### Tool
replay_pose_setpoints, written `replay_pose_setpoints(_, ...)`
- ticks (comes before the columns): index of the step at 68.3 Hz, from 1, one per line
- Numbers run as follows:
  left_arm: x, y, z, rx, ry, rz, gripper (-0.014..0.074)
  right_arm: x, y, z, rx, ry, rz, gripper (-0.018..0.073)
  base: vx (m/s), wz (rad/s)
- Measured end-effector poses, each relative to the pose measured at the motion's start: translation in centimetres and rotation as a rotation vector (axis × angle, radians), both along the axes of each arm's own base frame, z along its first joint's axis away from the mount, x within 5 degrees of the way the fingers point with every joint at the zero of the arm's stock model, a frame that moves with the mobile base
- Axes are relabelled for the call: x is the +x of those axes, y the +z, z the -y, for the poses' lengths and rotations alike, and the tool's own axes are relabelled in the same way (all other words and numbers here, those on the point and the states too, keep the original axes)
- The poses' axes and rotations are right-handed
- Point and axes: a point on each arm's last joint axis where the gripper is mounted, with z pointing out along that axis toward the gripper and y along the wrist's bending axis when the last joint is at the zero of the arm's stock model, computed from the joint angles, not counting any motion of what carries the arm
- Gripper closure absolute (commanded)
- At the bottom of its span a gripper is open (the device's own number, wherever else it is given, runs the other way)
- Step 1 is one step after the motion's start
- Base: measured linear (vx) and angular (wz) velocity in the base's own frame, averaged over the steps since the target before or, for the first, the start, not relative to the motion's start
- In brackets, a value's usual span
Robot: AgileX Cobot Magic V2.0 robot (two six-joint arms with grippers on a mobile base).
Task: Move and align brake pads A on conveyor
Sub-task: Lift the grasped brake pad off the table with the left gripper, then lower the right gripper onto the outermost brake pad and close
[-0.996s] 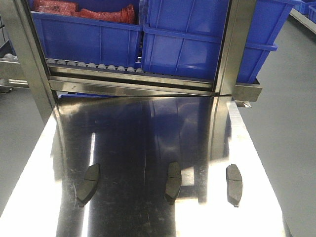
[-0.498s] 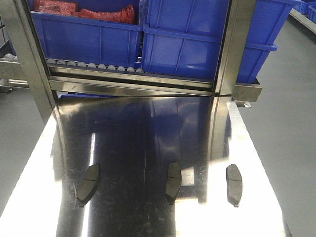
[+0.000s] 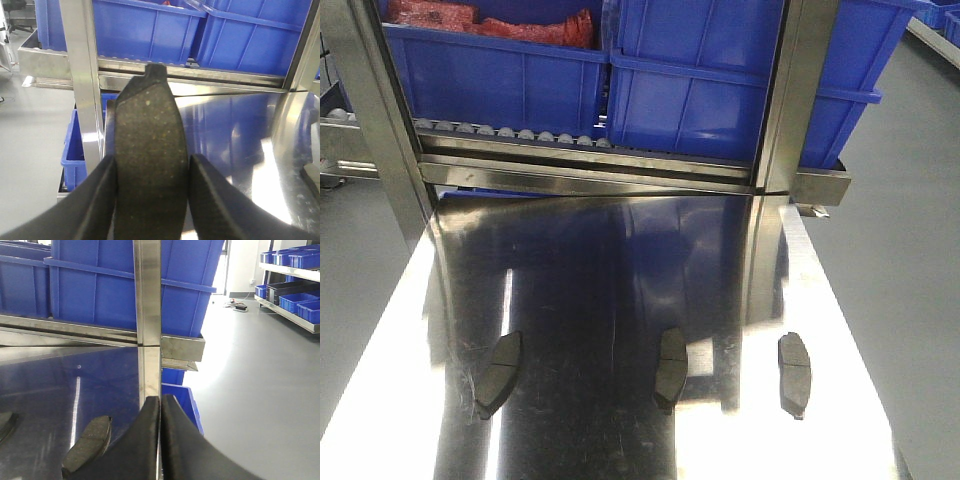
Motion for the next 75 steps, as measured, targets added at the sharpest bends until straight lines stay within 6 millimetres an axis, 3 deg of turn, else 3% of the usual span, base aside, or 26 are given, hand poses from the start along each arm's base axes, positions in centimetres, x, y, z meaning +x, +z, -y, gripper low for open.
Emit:
replay_pose_setpoints(21, 0.0, 0.0, 0.0, 0.0, 0.0, 0.0, 0.0603, 0.0, 0.7, 0.0, 0.012, 0.004, 0.059, 0.0571, 0.0, 0.0)
replay_pose_setpoints(32, 0.0, 0.0, 0.0, 0.0, 0.0, 0.0, 0.0603, 0.2, 3.6, -0.1, 0.045, 0.003, 0.029, 0.0571, 0.0, 0.0)
replay_pose_setpoints(42, 0.0, 0.0, 0.0, 0.0, 0.0, 0.0, 0.0603, 2.1, 5.4, 0.0, 0.047, -0.004, -0.17, 0.0571, 0.0, 0.0)
replay_pose_setpoints(53, 0.0, 0.0, 0.0, 0.0, 0.0, 0.0, 0.0603, 4.9, 6.1, 0.0, 0.021, -0.009, -0.45, 0.0571, 0.0, 0.0)
replay_pose_setpoints(64, 0.0, 0.0, 0.0, 0.0, 0.0, 0.0, 0.0603, 7.2, 5.2, -0.2, 0.034, -0.006, -0.709, 0.0571, 0.0, 0.0)
replay_pose_setpoints(75, 0.0, 0.0, 0.0, 0.0, 0.0, 0.0, 0.0603, 8.3, 3.9, -0.3, 0.076, -0.017, -0.823, 0.0569, 0.0, 0.0)
